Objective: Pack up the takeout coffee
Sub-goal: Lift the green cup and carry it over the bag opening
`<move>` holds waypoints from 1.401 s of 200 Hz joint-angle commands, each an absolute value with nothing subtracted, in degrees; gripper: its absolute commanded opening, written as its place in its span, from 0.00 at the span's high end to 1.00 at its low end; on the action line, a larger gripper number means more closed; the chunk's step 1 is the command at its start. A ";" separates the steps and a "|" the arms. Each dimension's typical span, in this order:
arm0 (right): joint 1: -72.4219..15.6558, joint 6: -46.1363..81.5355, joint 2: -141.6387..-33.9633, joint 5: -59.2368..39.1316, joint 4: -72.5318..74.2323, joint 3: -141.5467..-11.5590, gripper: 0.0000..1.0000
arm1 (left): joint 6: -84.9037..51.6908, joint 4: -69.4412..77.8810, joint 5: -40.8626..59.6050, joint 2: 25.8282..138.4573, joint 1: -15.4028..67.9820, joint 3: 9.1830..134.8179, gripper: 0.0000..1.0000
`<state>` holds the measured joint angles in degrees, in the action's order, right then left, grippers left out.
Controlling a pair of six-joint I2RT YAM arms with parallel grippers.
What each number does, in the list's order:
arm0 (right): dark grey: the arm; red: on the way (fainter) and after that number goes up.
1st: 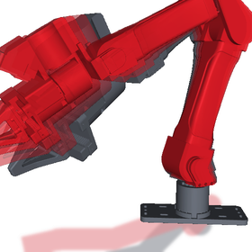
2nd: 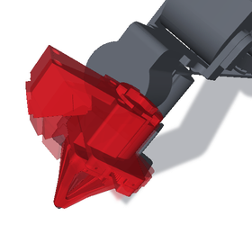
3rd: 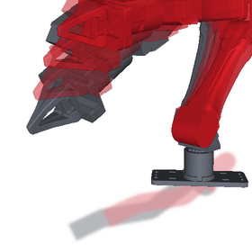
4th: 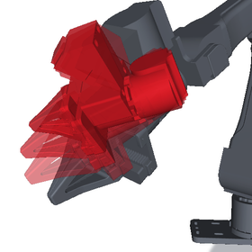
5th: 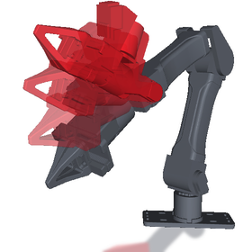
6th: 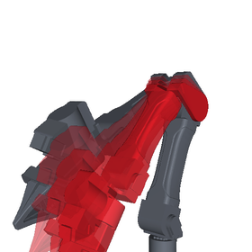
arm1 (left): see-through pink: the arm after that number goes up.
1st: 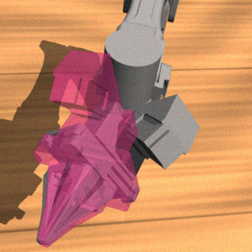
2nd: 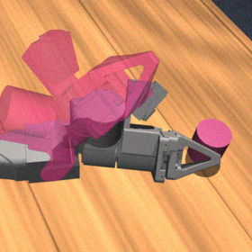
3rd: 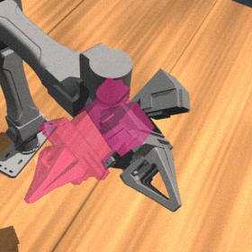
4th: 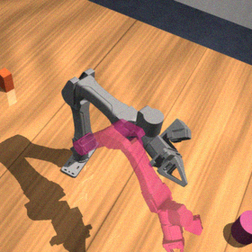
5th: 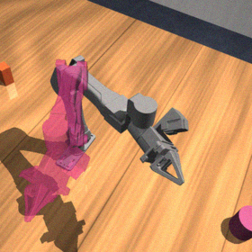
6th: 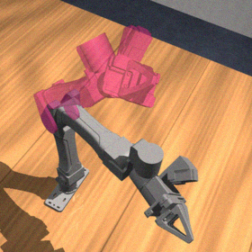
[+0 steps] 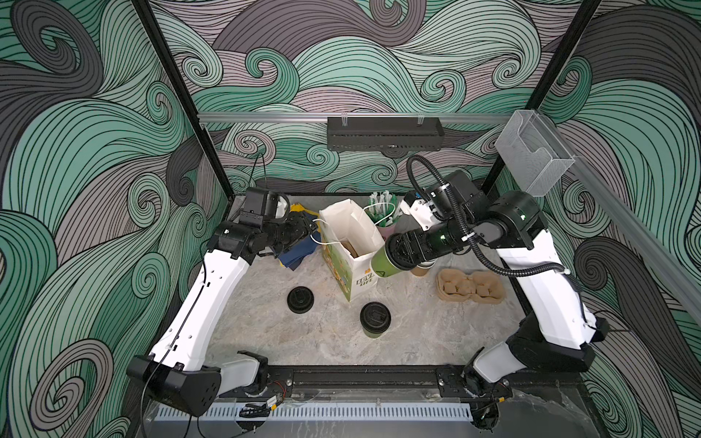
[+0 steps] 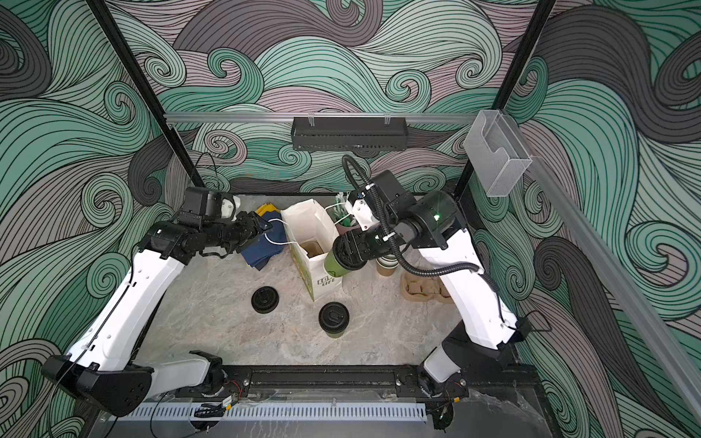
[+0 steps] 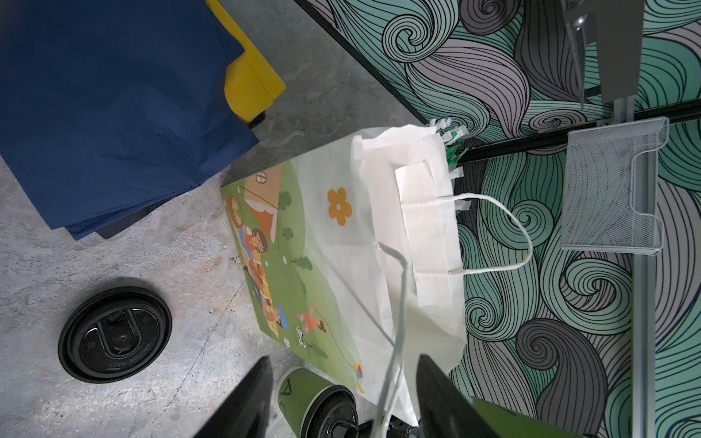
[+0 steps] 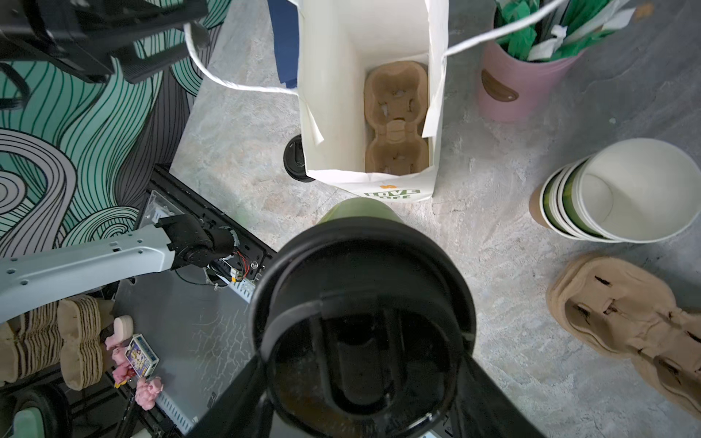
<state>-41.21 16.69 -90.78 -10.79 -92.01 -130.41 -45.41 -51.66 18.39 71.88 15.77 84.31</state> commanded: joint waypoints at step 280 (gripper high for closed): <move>-43.53 19.16 -124.60 -1.44 -102.60 -155.32 0.40 | -44.41 -50.53 25.42 71.89 15.30 82.24 0.91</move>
